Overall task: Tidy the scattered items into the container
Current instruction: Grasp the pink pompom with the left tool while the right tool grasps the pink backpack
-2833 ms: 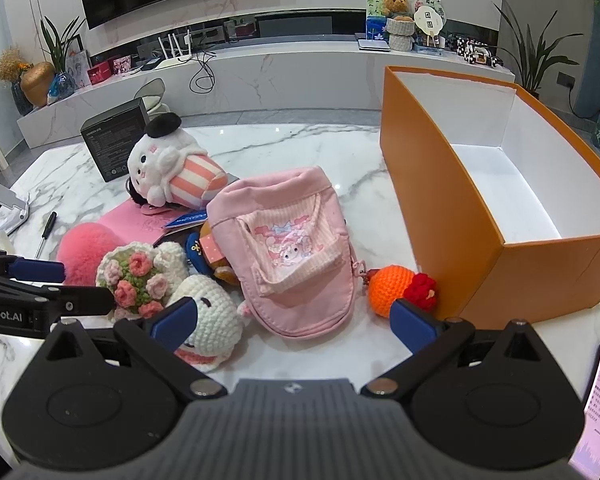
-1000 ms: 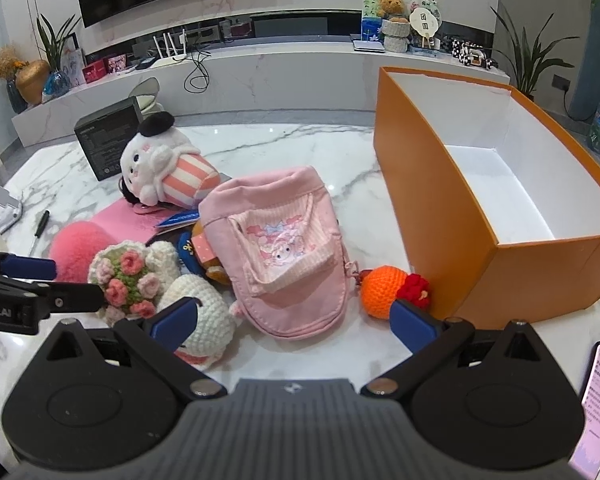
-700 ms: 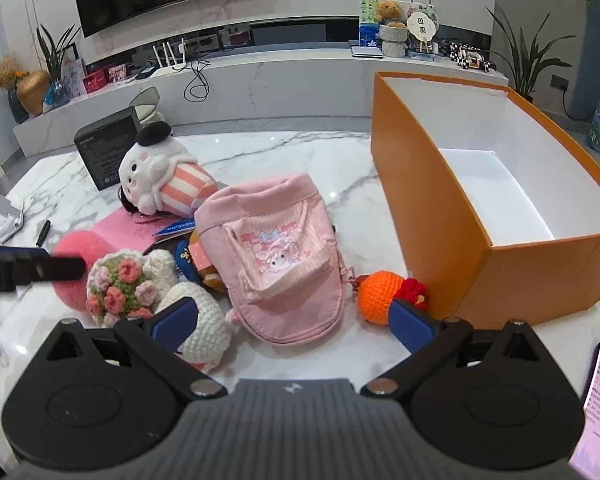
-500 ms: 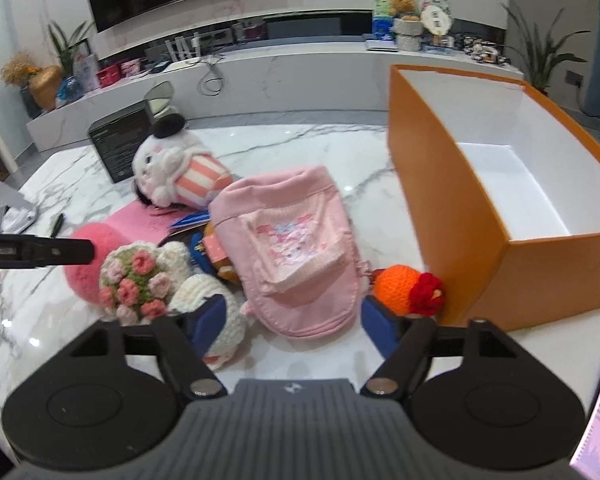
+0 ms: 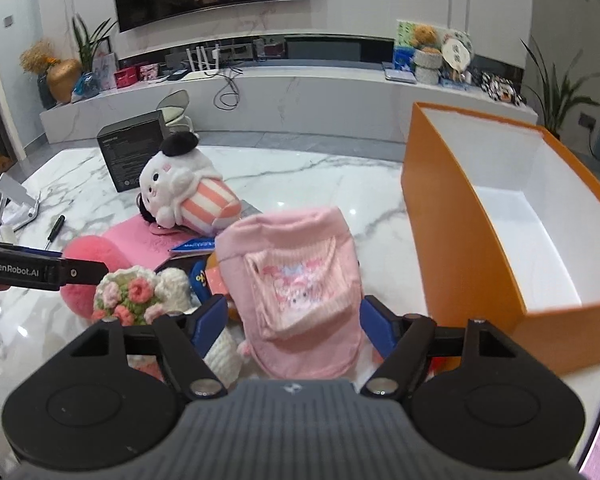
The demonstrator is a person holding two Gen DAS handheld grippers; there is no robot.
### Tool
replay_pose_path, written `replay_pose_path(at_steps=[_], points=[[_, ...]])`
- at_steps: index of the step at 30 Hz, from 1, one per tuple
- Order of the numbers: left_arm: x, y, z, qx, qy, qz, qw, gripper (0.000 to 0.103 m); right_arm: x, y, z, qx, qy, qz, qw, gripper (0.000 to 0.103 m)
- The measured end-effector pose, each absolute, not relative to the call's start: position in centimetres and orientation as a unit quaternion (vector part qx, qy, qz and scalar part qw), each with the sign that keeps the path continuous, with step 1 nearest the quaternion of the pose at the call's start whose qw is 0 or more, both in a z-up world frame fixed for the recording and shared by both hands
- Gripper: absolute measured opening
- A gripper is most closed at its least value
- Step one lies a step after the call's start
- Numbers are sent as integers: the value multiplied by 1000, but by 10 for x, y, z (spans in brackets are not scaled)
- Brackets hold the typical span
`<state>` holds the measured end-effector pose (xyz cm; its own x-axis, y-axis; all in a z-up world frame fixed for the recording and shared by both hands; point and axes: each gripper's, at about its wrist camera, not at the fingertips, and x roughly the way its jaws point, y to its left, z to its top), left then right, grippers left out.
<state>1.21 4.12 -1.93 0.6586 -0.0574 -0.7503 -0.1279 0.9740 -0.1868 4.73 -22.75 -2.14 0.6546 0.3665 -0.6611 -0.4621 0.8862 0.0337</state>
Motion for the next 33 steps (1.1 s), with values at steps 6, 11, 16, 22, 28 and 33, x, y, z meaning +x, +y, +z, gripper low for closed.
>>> replay_pose_path(at_steps=[6,11,16,22,28,33], points=[[16,39,-25,-99,418,18,903,103,61,-219,-26,-81,346,234,905,82],[20,39,-32,-99,424,16,900,103,74,-215,-35,-85,357,228,902,89],[25,38,-38,-100,428,14,898,103,82,-211,-42,-82,367,233,897,90],[28,45,-45,-135,425,9,895,103,89,-204,-49,-96,371,233,894,94],[31,45,-51,-138,439,4,888,103,98,-200,-53,-109,372,232,892,94],[32,41,-52,-124,439,1,890,102,103,-196,-55,-129,373,239,887,93]])
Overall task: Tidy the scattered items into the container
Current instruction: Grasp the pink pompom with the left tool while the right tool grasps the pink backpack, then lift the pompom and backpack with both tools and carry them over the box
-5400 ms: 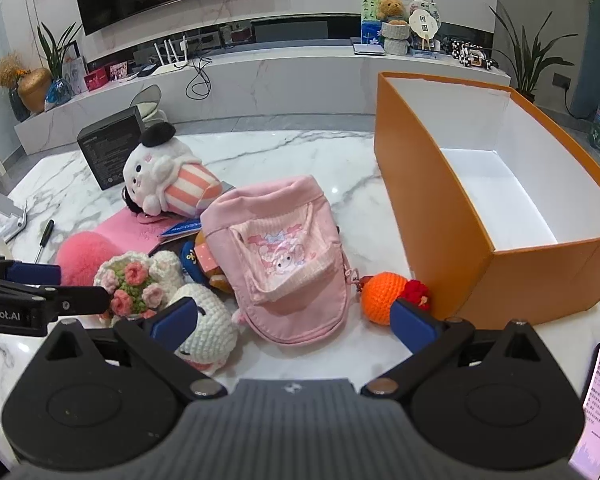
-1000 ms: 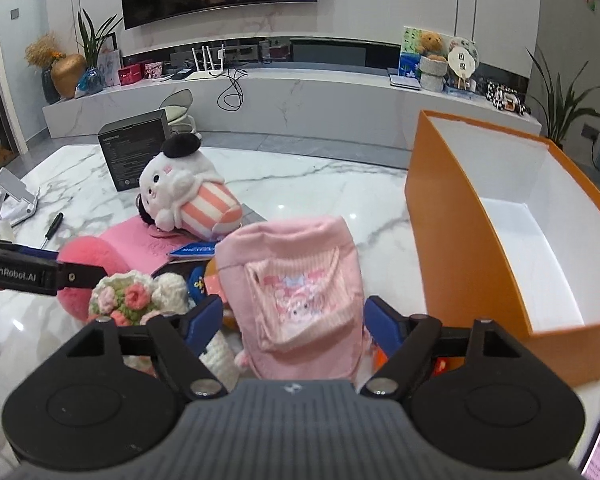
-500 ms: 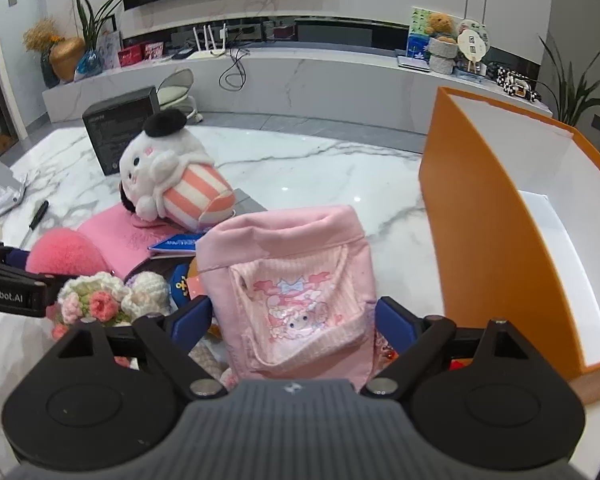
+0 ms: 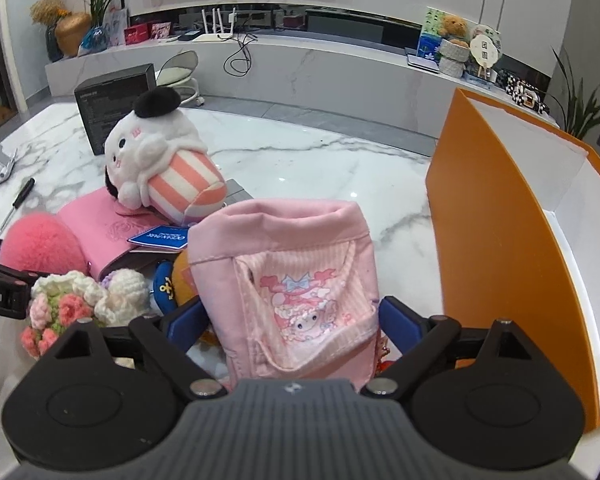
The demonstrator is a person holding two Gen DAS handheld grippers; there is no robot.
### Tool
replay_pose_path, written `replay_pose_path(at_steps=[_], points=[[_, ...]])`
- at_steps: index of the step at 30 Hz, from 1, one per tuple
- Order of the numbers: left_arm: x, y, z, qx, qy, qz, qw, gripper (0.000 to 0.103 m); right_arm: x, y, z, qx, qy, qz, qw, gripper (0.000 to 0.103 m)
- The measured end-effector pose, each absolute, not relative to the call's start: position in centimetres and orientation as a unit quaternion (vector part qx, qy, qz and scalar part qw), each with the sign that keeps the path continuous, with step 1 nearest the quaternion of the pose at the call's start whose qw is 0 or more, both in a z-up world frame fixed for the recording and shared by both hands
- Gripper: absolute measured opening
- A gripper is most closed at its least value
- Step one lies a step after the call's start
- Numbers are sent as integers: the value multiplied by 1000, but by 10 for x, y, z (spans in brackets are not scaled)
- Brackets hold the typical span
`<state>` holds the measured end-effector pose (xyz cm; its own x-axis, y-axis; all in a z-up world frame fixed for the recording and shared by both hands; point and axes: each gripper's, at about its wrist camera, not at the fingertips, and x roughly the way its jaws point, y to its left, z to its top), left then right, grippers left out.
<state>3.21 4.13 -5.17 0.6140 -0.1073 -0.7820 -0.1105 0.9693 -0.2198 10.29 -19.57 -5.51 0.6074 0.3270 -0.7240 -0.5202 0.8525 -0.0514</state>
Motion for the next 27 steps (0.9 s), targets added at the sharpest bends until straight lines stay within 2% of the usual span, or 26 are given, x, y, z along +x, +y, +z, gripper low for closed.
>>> replay_pose_path(at_steps=[4,8,12,15,17,19,27], points=[[32,40,-53,-117,432,3,894,98,108,-197,-59,-124,383,243,883,92],[30,40,-53,-115,422,22,899,86,115,-206,-63,-78,391,240,885,81],[32,36,-52,-93,433,23,896,85,114,-204,-64,-80,387,234,888,80],[32,33,-50,-73,440,19,895,72,113,-199,-63,-105,386,236,886,78],[31,34,-49,-75,440,15,895,60,112,-197,-61,-118,388,234,884,73],[29,36,-48,-77,442,12,894,55,110,-196,-59,-128,392,230,882,68],[21,44,-43,-103,436,6,894,50,105,-202,-50,-125,397,236,878,61]])
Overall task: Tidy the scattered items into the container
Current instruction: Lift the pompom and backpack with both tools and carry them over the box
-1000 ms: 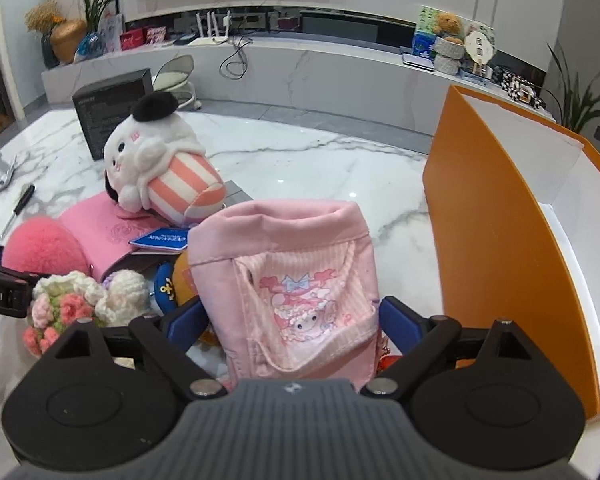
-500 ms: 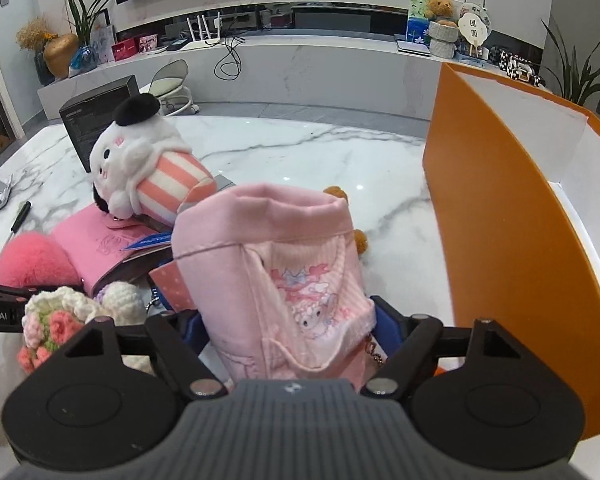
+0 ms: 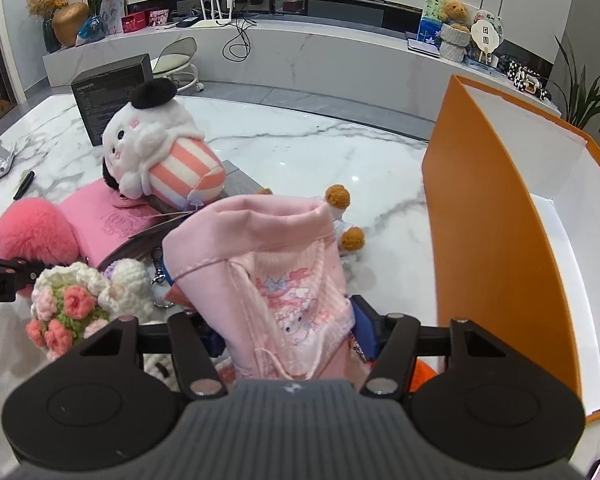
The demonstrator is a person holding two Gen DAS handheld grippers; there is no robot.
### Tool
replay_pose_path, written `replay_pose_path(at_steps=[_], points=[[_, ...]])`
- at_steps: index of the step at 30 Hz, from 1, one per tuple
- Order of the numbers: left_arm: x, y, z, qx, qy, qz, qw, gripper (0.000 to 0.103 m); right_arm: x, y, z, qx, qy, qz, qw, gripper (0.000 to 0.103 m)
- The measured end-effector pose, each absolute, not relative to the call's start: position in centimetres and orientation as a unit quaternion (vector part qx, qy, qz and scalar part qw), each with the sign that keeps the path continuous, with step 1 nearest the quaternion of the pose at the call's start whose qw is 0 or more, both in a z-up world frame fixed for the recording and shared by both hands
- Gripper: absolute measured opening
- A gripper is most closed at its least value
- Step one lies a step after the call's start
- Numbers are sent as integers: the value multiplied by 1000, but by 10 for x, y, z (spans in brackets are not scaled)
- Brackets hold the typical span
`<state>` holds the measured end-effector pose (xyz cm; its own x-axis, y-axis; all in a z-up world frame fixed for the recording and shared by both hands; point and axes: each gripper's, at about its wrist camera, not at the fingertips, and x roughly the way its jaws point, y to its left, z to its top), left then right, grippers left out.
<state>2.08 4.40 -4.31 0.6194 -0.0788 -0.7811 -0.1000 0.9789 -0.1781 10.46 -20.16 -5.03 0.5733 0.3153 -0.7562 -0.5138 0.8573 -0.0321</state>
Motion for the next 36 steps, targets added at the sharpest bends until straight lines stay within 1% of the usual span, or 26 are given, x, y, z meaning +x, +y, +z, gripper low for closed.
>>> replay_pose_path(at_steps=[10,15,21,28,36], points=[[7,44,-31,-91,420,16,903,48,100,-206,-32,-109,383,248,883,58],[-6,45,-19,-94,406,19,909,47,98,-207,-23,-107,378,252,885,56],[-17,45,8,-95,380,29,920,47,93,-211,-4,-97,363,256,891,54],[-30,31,39,-88,364,12,927,47,85,-222,28,-77,339,263,900,53],[-28,11,95,-64,330,-2,942,47,84,-236,93,-48,287,271,917,53]])
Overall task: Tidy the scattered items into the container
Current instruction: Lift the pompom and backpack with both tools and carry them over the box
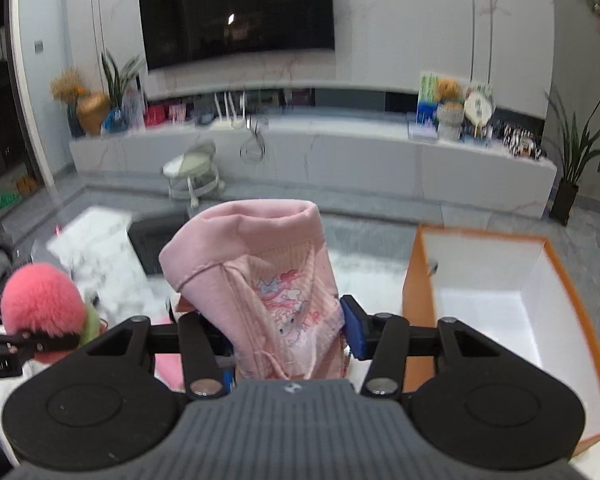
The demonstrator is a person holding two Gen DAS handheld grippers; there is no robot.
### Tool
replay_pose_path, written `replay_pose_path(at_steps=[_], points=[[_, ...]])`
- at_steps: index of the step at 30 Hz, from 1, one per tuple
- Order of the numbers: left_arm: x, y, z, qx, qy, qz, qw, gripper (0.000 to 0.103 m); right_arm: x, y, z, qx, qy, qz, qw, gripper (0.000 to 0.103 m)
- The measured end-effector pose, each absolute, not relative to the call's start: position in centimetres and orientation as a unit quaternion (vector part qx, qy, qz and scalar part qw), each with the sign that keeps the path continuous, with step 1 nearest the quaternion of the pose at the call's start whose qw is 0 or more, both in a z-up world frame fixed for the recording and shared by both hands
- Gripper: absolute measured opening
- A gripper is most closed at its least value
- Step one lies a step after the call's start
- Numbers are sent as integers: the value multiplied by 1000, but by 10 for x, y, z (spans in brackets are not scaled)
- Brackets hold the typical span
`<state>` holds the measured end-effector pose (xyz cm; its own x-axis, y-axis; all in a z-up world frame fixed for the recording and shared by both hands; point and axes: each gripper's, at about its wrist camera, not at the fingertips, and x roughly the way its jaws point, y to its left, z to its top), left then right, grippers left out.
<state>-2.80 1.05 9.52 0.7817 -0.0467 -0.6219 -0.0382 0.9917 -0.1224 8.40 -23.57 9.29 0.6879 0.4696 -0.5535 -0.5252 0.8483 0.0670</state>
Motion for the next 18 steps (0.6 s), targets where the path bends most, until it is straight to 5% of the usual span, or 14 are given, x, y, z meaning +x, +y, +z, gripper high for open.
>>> replay_pose_path(at_steps=[18], points=[[42,-120,190,-9,242,-111,964,48,94,-364,211,-20,172,180,968,53]])
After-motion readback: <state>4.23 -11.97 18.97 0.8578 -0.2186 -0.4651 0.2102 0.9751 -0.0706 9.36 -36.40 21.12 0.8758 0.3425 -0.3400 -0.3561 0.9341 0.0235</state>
